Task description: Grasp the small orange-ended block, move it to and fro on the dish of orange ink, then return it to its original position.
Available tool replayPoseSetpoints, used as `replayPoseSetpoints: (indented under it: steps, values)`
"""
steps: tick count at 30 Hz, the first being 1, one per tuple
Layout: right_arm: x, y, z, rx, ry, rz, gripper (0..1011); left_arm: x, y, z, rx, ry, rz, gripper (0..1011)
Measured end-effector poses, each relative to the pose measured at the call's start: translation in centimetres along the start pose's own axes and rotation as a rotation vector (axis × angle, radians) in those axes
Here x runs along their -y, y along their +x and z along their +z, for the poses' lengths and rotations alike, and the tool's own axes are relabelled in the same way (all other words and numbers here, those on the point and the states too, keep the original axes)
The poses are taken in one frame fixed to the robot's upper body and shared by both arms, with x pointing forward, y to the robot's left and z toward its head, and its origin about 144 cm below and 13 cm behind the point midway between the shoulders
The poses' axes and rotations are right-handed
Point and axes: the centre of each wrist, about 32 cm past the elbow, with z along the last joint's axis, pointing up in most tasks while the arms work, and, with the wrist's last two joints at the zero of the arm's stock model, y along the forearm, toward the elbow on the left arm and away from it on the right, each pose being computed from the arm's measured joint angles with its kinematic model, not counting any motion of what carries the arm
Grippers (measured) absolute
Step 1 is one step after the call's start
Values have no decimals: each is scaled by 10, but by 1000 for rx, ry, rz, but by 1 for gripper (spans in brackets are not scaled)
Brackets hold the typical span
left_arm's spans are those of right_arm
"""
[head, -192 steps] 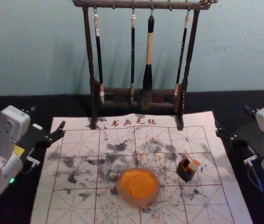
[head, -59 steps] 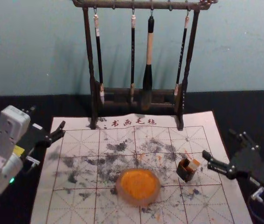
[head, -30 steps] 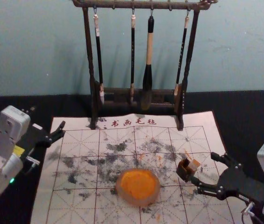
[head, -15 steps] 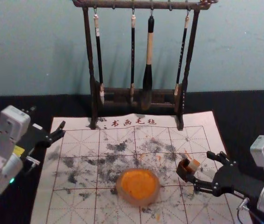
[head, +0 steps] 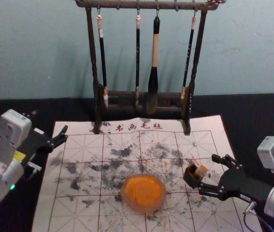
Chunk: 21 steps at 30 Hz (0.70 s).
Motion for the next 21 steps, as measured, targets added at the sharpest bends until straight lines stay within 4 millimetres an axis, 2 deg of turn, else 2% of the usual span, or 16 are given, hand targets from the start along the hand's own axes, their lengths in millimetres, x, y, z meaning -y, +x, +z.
replayPoseSetpoints:
  steps: [21]
  values:
    - [-1, 1, 1, -14, -12, -3, 1003, 0, 0, 0, 0, 0, 0, 1001]
